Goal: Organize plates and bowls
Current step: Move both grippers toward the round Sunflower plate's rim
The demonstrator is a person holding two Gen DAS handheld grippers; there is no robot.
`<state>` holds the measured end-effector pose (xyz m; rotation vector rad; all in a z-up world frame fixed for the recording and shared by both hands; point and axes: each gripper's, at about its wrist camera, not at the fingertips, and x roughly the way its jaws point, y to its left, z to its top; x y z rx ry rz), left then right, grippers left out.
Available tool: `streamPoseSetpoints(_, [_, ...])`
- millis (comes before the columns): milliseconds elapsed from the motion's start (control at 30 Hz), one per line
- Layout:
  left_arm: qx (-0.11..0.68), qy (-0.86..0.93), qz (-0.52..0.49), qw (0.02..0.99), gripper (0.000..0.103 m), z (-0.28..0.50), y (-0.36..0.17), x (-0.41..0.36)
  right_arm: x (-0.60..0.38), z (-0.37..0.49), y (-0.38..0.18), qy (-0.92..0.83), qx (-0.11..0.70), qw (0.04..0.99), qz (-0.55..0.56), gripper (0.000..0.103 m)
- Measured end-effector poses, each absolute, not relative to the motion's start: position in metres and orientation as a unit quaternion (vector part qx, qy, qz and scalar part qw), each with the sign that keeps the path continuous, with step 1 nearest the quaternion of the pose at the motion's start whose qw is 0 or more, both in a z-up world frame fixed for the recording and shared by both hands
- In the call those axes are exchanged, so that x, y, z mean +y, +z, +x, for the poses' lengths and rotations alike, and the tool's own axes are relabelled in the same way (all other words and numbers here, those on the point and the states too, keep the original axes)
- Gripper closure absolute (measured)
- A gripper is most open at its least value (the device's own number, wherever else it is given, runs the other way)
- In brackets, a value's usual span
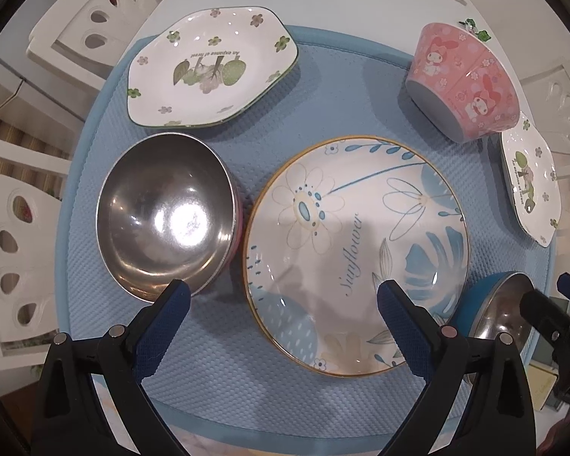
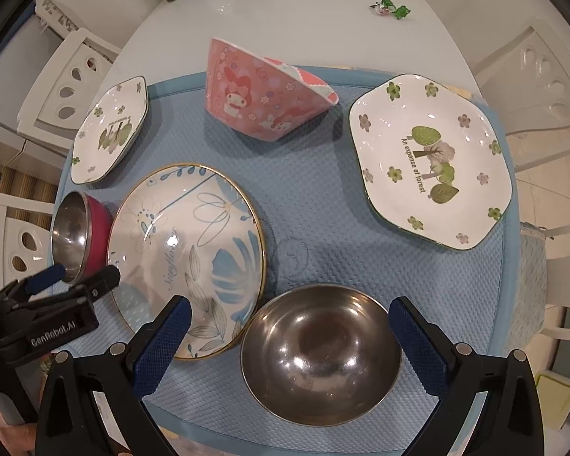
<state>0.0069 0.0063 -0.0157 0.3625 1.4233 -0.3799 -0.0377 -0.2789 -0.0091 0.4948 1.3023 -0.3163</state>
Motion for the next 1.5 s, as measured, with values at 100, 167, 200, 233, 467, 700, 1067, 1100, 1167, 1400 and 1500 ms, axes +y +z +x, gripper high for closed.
streamPoseSetpoints(100, [0.645, -0.17, 0.179, 0.723, 0.005, 0.003, -0.019, 0.001, -0.282, -0.039, -0.01, -0.163, 0.598, 0.753, 0.222, 0.0])
streamPoseSetpoints(167, [0.656, -0.17, 0.176, 0.714, 0.005, 0.002, -0.021, -0.001, -0.283, -0.04, -0.012, -0.157, 0.598, 0.749, 0.237, 0.0])
streamPoseSetpoints(200, [0.657, -0.174, 0.172, 0.713, 0.005, 0.002, -0.02, -0.002, -0.282, -0.04, -0.012, -0.152, 0.597, 0.75, 0.241, 0.0])
streamPoseSetpoints(233, [0.653, -0.179, 0.172, 0.715, 0.004, 0.001, -0.019, -0.003, -0.28, -0.04, -0.012, -0.149, 0.597, 0.75, 0.24, 0.0])
streamPoseSetpoints(467, [0.659, -0.182, 0.167, 0.71, 0.003, -0.005, -0.02, -0.004, -0.272, -0.039, -0.016, -0.144, 0.599, 0.746, 0.251, 0.0])
streamPoseSetpoints(700, [0.673, -0.194, 0.129, 0.702, 0.003, -0.012, -0.019, 0.004, -0.266, -0.046, -0.02, -0.147, 0.597, 0.746, 0.256, 0.0])
streamPoseSetpoints(1067, [0.683, -0.168, 0.133, 0.699, 0.003, -0.029, -0.024, 0.021, -0.252, -0.06, -0.03, -0.138, 0.599, 0.742, 0.268, 0.0])
streamPoseSetpoints(1100, [0.684, -0.165, 0.134, 0.698, 0.003, -0.03, -0.024, 0.021, -0.251, -0.061, -0.029, -0.133, 0.596, 0.744, 0.272, 0.0])
streamPoseSetpoints(1167, [0.674, -0.173, 0.142, 0.704, 0.003, -0.036, -0.021, 0.021, -0.249, -0.062, -0.029, -0.127, 0.595, 0.746, 0.27, 0.0])
streamPoseSetpoints(1400, [0.643, -0.173, 0.188, 0.722, 0.003, -0.054, -0.014, 0.001, -0.256, -0.065, -0.031, -0.133, 0.59, 0.749, 0.268, 0.0])
streamPoseSetpoints(1500, [0.645, -0.171, 0.186, 0.721, 0.004, -0.055, -0.016, -0.001, -0.259, -0.062, -0.036, -0.126, 0.599, 0.744, 0.268, 0.0])
